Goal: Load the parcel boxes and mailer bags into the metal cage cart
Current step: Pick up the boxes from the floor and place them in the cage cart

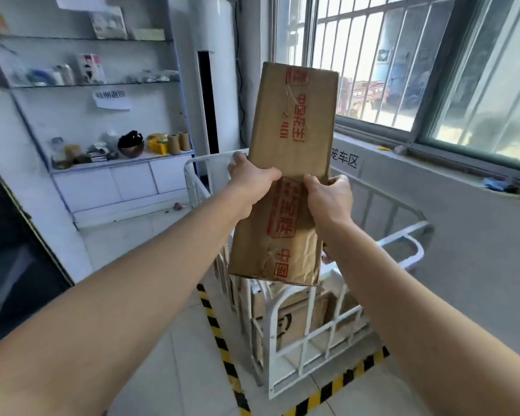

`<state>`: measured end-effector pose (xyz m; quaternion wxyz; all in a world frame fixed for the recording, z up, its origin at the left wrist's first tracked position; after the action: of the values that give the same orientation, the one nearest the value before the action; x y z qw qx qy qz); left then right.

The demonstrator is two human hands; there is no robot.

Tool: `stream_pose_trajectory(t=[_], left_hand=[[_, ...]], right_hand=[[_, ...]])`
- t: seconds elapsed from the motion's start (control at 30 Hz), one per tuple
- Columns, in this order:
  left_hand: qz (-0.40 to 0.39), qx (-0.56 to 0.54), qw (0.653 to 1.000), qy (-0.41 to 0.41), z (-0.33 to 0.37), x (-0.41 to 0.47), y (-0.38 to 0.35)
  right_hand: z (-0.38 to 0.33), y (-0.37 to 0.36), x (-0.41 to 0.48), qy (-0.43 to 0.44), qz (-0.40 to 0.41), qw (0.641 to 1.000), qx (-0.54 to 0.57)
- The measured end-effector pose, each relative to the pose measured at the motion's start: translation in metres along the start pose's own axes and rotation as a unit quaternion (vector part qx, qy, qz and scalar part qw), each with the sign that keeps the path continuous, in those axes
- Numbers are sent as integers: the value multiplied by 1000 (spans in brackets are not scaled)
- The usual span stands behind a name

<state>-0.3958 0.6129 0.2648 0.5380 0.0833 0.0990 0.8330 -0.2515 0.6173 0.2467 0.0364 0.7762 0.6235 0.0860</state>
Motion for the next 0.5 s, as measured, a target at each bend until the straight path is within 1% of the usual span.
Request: stream_pose_trajectory(t=[0.07,0.17,0.33,0.5], left_hand=[[9,5,1000,-8,-6,35,27],[2,0,1000,-2,-20,82,52],[-18,-25,999,25,-46,160,65],[6,-23,999,23,-63,248,76]], right_hand=[[-5,-42,10,0,-3,1000,10],[-6,-93,30,-8,2,1000,3],[-1,-154,81,-10,8,1000,-20],[7,-223,145,-12,1,1000,-22]])
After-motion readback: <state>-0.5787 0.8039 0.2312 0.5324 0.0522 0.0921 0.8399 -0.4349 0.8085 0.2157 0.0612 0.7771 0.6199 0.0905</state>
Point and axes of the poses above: each hand's wrist, its own x-axis towards the middle knuckle, its own y-axis out of the back of the hand, z = x × y, the point moved 2 cm from there along x, towards the middle knuckle, and after that the axes turned 5 degrees about -x, right-handed, at the moved point
